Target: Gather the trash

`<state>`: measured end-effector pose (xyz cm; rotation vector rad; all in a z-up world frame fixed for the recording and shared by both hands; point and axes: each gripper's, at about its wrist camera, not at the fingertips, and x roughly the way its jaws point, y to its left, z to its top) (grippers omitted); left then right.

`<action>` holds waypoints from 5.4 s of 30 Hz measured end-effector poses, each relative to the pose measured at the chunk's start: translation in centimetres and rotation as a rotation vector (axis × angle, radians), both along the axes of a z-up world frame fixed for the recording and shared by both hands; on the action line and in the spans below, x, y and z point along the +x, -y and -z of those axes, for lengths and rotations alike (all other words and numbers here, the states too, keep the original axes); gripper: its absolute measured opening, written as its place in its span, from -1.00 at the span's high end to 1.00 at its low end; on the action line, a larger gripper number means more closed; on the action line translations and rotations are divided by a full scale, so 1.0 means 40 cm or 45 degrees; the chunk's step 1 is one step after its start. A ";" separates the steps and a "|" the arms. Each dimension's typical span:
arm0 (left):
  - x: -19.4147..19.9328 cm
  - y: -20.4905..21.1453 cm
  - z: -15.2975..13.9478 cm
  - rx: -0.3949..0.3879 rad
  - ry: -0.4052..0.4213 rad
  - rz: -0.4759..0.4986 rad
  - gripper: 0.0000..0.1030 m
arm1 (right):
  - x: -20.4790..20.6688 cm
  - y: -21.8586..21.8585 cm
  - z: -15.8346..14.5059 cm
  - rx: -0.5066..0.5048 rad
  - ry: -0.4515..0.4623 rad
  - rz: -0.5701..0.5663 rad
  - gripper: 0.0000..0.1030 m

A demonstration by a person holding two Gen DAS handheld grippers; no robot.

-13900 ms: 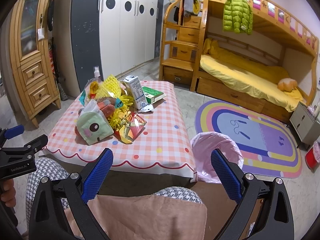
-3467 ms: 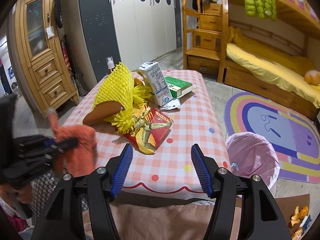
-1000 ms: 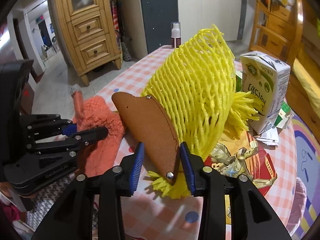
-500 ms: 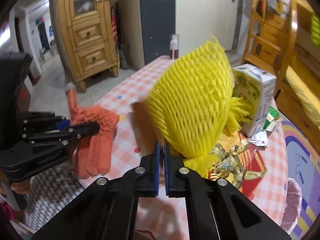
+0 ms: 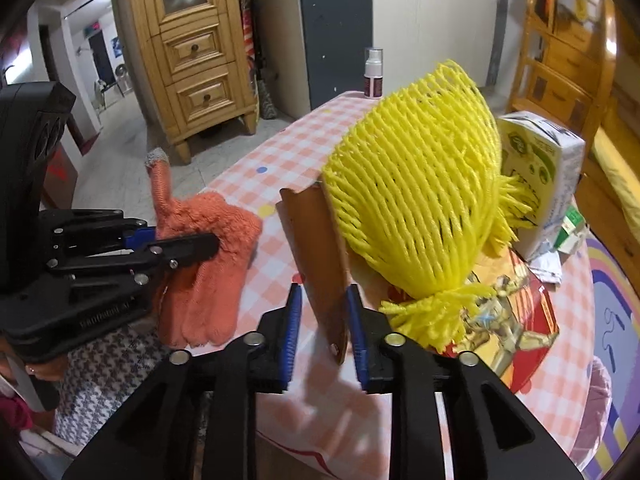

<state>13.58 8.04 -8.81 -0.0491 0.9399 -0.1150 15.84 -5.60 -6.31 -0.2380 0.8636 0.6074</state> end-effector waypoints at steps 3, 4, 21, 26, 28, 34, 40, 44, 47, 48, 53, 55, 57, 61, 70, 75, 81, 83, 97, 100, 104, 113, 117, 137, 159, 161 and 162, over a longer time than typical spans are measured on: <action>0.010 0.000 0.010 0.001 -0.014 -0.003 0.73 | 0.012 -0.022 0.010 -0.019 -0.015 -0.027 0.47; 0.009 -0.001 0.014 0.002 -0.017 -0.006 0.73 | 0.017 -0.031 0.019 -0.038 -0.019 -0.033 0.47; 0.012 -0.021 0.026 -0.008 -0.016 -0.021 0.73 | 0.042 -0.067 0.066 -0.126 0.048 -0.032 0.15; -0.004 -0.034 0.000 -0.024 0.022 -0.033 0.73 | 0.009 -0.025 0.014 -0.007 0.068 -0.007 0.18; -0.018 -0.034 -0.026 -0.029 0.058 -0.031 0.73 | -0.013 -0.003 -0.020 0.041 0.094 0.006 0.18; -0.061 0.000 -0.111 -0.057 0.170 0.029 0.73 | -0.081 0.077 -0.109 0.159 0.151 0.077 0.18; -0.094 0.098 -0.173 -0.073 0.256 0.167 0.73 | -0.135 0.175 -0.168 0.232 0.219 0.196 0.18; -0.101 0.191 -0.202 -0.067 0.302 0.286 0.73 | -0.166 0.273 -0.204 0.260 0.276 0.320 0.17; -0.097 0.271 -0.212 -0.064 0.324 0.386 0.73 | -0.182 0.357 -0.214 0.256 0.312 0.439 0.17; -0.093 0.304 -0.213 -0.058 0.331 0.420 0.73 | -0.188 0.383 -0.215 0.250 0.321 0.478 0.17; -0.076 0.471 -0.196 -0.043 0.331 0.585 0.73 | -0.226 0.539 -0.192 0.223 0.334 0.707 0.17; -0.071 0.530 -0.185 -0.041 0.326 0.640 0.73 | -0.237 0.599 -0.175 0.223 0.317 0.797 0.17; -0.066 0.596 -0.172 -0.038 0.319 0.702 0.73 | -0.247 0.656 -0.159 0.230 0.297 0.885 0.17; -0.050 0.729 -0.138 -0.021 0.299 0.820 0.73 | -0.260 0.757 -0.113 0.223 0.252 1.055 0.17; 0.020 0.921 -0.064 0.027 0.239 0.916 0.71 | -0.223 0.903 -0.011 0.202 0.165 1.287 0.17; 0.058 0.979 -0.059 0.029 0.241 0.937 0.61 | -0.170 0.949 0.020 0.228 0.149 1.330 0.15; 0.075 0.966 -0.080 0.009 0.291 0.897 -0.30 | -0.144 0.992 0.048 0.299 0.113 1.363 -0.22; 0.075 0.941 -0.083 0.022 0.295 0.874 -0.30 | -0.158 0.986 0.040 0.309 0.116 1.370 -0.22; -0.004 0.658 -0.102 0.029 0.266 0.623 -0.29 | -0.232 0.788 -0.061 0.261 0.140 1.137 -0.22; -0.026 0.595 -0.109 0.040 0.274 0.562 -0.30 | -0.230 0.712 -0.084 0.215 0.156 1.036 -0.18; -0.044 0.503 -0.103 0.047 0.259 0.465 -0.30 | -0.220 0.605 -0.108 0.157 0.184 0.895 -0.10; -0.033 0.267 -0.079 0.008 0.210 0.195 -0.38 | -0.158 0.440 -0.108 0.146 0.147 0.647 0.33; -0.015 0.237 -0.075 -0.016 0.195 0.163 -0.44 | -0.129 0.415 -0.090 0.151 0.125 0.645 0.37; 0.197 0.418 -0.028 0.363 0.140 0.037 -0.67 | -0.097 0.434 -0.021 0.134 0.076 0.656 -0.14; -0.017 0.101 -0.164 -0.046 0.311 0.007 0.76 | -0.140 0.361 -0.069 0.140 0.140 0.563 -0.20; -0.027 0.086 -0.190 -0.061 0.352 -0.003 0.76 | -0.136 0.352 -0.073 0.138 0.143 0.551 -0.20; -0.034 0.078 -0.203 -0.068 0.366 -0.013 0.76 | -0.134 0.348 -0.075 0.136 0.147 0.545 -0.20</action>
